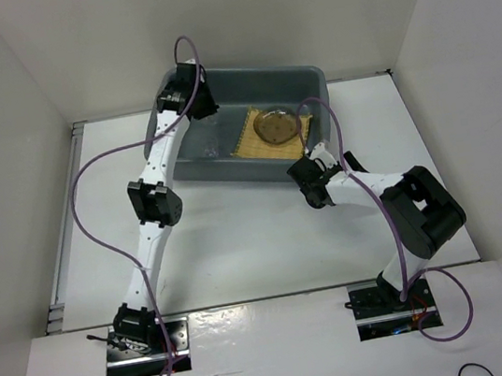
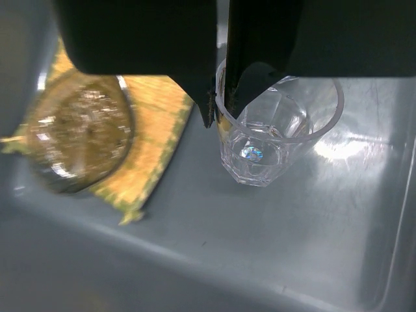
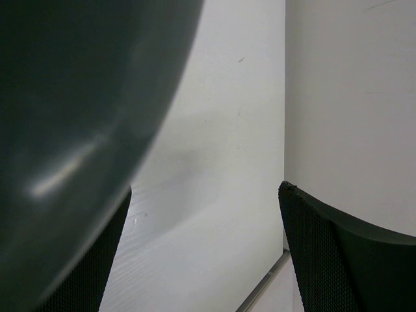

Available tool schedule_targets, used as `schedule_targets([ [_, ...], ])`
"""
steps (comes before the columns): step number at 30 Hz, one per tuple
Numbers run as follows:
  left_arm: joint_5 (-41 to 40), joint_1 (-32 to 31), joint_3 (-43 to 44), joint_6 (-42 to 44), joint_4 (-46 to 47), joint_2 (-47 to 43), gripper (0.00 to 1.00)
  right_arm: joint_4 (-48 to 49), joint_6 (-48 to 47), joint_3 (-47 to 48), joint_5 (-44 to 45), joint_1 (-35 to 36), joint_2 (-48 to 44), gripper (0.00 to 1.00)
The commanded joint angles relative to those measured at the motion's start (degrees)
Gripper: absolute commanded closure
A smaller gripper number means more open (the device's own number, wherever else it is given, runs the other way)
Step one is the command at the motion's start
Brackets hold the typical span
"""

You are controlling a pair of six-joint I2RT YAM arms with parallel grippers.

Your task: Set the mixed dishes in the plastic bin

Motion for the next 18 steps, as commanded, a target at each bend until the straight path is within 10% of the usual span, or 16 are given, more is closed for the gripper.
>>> schedule_targets([
  [1, -3.0, 0.1, -1.3, 1.8, -0.5, 1.0, 1.0, -2.5, -1.1, -0.3, 0.8, 0.5, -0.4, 0.02],
  [18, -4.7, 2.3, 0.9, 3.5, -4.3, 3.6, 0.86, -2.5, -0.6, -0.3, 0.8, 0.5, 0.7, 0.02],
])
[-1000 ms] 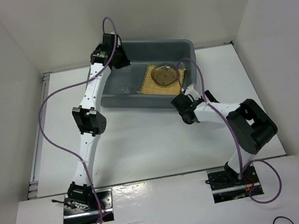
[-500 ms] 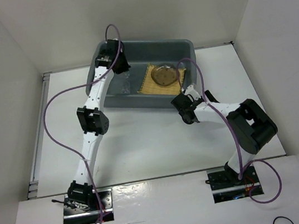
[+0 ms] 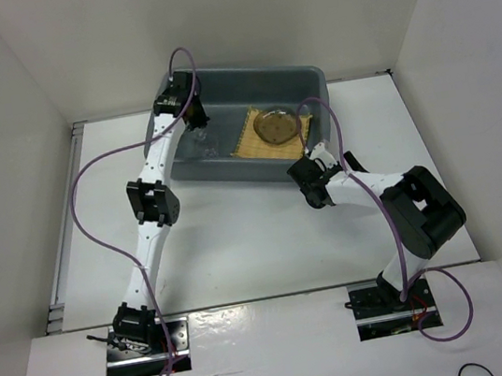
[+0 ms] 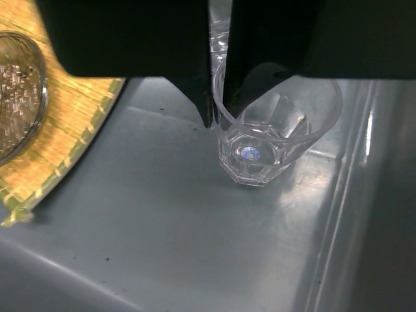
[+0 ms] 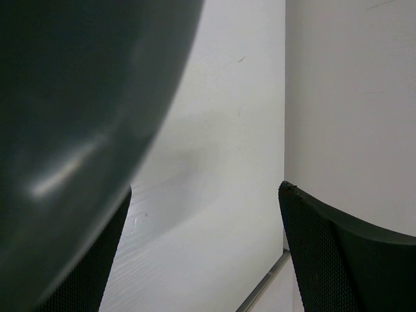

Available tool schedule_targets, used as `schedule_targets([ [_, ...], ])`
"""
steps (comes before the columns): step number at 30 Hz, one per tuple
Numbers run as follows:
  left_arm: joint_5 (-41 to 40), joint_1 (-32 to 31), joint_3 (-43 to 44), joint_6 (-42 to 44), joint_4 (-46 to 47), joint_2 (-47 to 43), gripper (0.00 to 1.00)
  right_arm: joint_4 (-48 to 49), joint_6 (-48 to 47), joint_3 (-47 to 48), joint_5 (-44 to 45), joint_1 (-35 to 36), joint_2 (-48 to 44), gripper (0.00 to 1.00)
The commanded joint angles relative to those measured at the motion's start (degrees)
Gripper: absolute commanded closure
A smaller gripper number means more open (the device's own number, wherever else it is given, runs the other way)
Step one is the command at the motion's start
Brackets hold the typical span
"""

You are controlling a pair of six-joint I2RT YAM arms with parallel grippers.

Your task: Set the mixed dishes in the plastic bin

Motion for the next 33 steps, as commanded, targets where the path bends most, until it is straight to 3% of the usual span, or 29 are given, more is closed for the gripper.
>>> schedule_targets([
  [1, -0.4, 0.2, 1.1, 1.5, 0.8, -0.1, 0.8, -2.5, -0.6, -0.3, 0.8, 0.5, 0.7, 0.02],
  [7, 0.1, 1.2, 1.6, 1.5, 2.5, -2.2, 0.46, -2.5, -0.6, -0.3, 0.8, 0.5, 0.7, 0.02],
  [8, 0.1, 1.2, 1.6, 1.5, 3.4, -3.0, 0.2, -2.5, -0.6, -0.3, 0.8, 0.5, 1.2, 0.02],
  [9, 0.1, 1.2, 1.6, 0.9, 4.8, -3.6, 0.06, -2.5, -0.6, -0.3, 0.8, 0.5, 1.2, 0.02],
  [10, 0.1, 1.2, 2.1, 0.4, 5.5, -4.6, 0.0, -2.5, -0.6, -0.3, 0.8, 0.5, 1.2, 0.02],
  [16, -1.1, 1.7, 5.3, -0.2, 14.4, -14.6, 0.0, -2.0, -0.6, -0.3, 0.8, 0.5, 1.2, 0.02],
  [21, -10.2, -0.3, 5.3, 5.9, 21.0, -24.5, 0.0, -2.5, -0.6, -0.3, -0.5, 0.5, 1.2, 0.02],
  [26, -30.3, -4.6, 5.3, 8.5, 6.0, -30.5, 0.0, -2.5, -0.6, -0.3, 0.1, 0.5, 1.2, 0.02],
  [29, -31.4, -5.3, 5.3, 0.3, -5.7, -31.2, 0.0, -3.4, -0.8, 0.3, -1.6, 0.5, 1.2, 0.02],
  [33, -32.3, -5.8, 5.3, -4.4, -15.9, -31.2, 0.0, -3.9, -0.8, 0.3, -2.2, 3.6, 1.2, 0.02],
])
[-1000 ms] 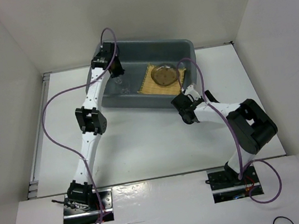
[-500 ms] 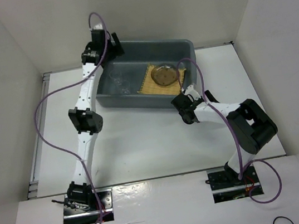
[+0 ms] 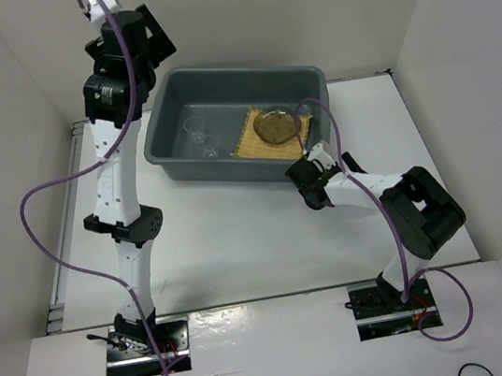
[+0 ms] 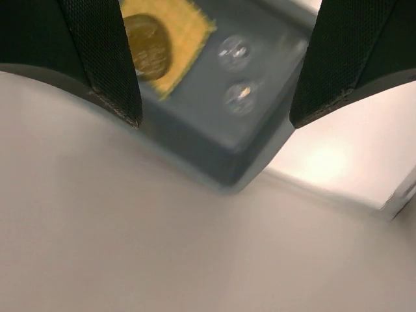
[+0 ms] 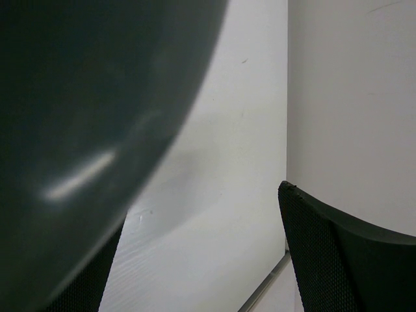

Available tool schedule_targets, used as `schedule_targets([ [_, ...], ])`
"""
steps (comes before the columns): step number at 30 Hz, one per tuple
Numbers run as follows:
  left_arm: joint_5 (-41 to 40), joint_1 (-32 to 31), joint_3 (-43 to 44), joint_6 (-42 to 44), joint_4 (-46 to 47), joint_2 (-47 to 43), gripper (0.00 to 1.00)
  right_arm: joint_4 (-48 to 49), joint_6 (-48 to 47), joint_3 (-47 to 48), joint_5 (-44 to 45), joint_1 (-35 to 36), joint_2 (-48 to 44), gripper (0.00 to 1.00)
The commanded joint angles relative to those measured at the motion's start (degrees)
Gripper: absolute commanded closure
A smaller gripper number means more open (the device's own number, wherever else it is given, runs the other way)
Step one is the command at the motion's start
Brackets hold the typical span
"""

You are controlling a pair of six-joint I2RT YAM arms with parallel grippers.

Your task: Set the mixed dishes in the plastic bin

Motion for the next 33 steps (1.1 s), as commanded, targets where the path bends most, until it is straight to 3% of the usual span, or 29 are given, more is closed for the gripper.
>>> schedule_targets([
  [1, -5.7, -0.4, -0.4, -6.1, -16.8, 5.3, 0.0, -3.8, -1.1, 0.3, -1.9, 3.9, 1.2, 0.02],
  [4, -7.6, -3.6, -4.0, -4.9, -17.3, 4.5, 0.0, -3.8, -1.1, 0.3, -1.9, 6.6, -1.5, 0.02],
  [15, -9.9, -14.2, -2.6, -3.0, -17.3, 5.1, 0.0, -3.8, -1.1, 0.3, -0.1, 7.1, -2.1, 0.02],
  [21, -11.6, -19.6, -6.3, -1.3, -17.3, -1.7, 0.0, -5.2, -2.7, 0.8, 0.5, 7.1, -0.2, 0.02],
  [22, -12.1, -21.1, -7.8, -0.6, -17.3, -2.8, 0.0, -5.2, -6.1, 1.4, -3.1, 5.6, -2.6, 0.02],
  [26, -14.4, -23.8, -21.1, -2.6, -17.3, -11.6, 0.0, -7.9, -15.0, 3.7, -13.6, 0.3, -9.8, 0.02],
  [27, -15.0, -24.3, -29.4, -4.5, -17.3, -13.6, 0.0, -9.4, -16.8, 4.4, -15.6, -0.4, -11.3, 0.02],
  [33, -13.5, -24.3, -54.0, -15.3, -12.9, -28.6, 0.0, -16.2, -26.1, 9.8, -32.5, -0.4, -21.0, 0.02],
])
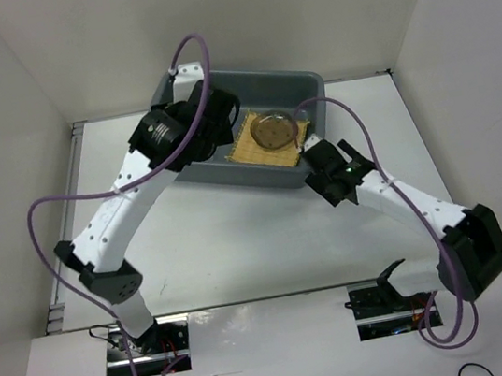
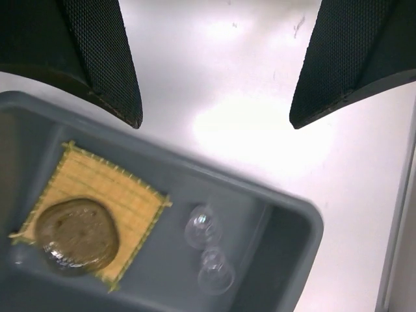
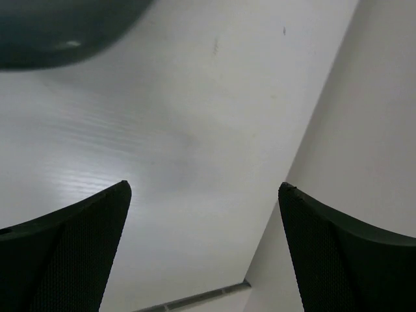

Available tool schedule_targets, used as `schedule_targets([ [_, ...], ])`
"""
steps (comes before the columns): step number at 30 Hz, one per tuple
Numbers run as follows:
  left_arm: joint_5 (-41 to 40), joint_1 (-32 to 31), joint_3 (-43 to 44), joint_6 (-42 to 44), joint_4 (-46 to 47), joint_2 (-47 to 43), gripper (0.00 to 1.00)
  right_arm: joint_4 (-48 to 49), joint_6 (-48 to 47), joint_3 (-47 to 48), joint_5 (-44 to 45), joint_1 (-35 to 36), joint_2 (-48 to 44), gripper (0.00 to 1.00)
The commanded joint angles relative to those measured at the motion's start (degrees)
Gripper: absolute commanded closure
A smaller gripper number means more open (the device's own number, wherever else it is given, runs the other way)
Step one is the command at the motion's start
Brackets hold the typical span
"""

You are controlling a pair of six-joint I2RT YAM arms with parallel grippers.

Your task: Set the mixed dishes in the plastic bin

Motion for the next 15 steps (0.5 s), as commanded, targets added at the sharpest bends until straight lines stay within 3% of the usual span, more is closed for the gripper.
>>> schedule_targets([
  [1, -0.3, 0.5, -10.3, -6.1, 4.8, -9.2, 0.0, -6.3, -6.1, 7.1, -13.2, 0.6, -3.6, 0.02],
  [3, 1.9, 0.5, -19.9, -7.4, 8.8, -13.7, 0.0, -6.9, -6.1, 10.7, -18.4, 0.6, -2.1, 0.02],
  [6, 4.7, 0.5, -30.3, -9.5, 12.7, -21.9, 0.0, -4.0, -4.8, 12.0, -17.6, 1.2, 0.7, 0.02],
  [9, 5.5, 1.0, -36.6, -12.6, 13.3, -28.0, 0.0, 1.3, -4.8, 12.0, -13.2, 1.2, 4.1, 0.02],
  [15, 7.5, 1.7, -40.1, -16.6, 10.2, -34.0, 0.0, 6.0, -3.5, 15.0, -11.9, -4.0, 12.3, 0.02],
])
